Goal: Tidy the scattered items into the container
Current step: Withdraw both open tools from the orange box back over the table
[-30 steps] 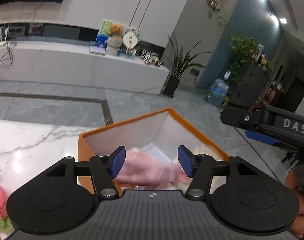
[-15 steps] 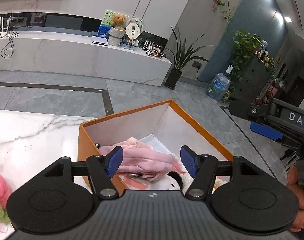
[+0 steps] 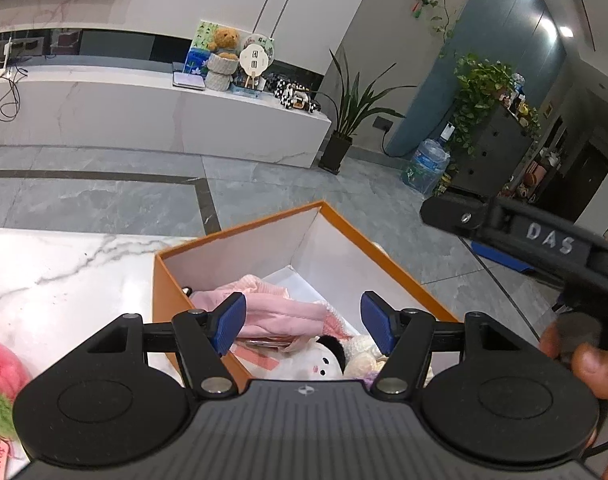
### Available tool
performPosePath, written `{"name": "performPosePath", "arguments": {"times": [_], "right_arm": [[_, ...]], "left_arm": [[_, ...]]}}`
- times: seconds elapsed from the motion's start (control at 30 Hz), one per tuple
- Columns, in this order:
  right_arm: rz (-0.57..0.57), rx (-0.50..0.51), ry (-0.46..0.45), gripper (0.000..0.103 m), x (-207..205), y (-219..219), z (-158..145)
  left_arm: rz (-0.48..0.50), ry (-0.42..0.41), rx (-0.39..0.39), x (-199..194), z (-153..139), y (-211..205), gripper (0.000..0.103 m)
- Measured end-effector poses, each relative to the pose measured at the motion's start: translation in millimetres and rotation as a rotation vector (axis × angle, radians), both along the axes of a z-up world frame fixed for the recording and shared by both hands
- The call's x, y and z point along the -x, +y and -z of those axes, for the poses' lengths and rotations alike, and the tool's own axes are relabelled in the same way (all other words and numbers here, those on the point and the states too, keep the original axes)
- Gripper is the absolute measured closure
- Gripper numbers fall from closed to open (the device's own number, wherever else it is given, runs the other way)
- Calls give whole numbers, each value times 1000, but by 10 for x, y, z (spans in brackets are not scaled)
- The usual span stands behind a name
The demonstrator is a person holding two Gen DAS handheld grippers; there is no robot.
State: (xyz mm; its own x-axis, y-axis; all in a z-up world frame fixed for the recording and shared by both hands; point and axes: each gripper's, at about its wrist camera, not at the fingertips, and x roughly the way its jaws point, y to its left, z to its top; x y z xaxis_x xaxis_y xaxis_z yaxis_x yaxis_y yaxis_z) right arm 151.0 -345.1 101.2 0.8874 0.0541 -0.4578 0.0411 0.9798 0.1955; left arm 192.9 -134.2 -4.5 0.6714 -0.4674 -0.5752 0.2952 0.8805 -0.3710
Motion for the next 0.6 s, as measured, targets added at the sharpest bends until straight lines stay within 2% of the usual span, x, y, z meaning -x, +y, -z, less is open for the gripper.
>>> {"name": "performPosePath", "arguments": {"times": [0.6], "right_arm": [[-42, 36, -14, 24, 25, 430, 43]], "left_arm": [[-62, -51, -30, 196, -314, 502, 26]]}}
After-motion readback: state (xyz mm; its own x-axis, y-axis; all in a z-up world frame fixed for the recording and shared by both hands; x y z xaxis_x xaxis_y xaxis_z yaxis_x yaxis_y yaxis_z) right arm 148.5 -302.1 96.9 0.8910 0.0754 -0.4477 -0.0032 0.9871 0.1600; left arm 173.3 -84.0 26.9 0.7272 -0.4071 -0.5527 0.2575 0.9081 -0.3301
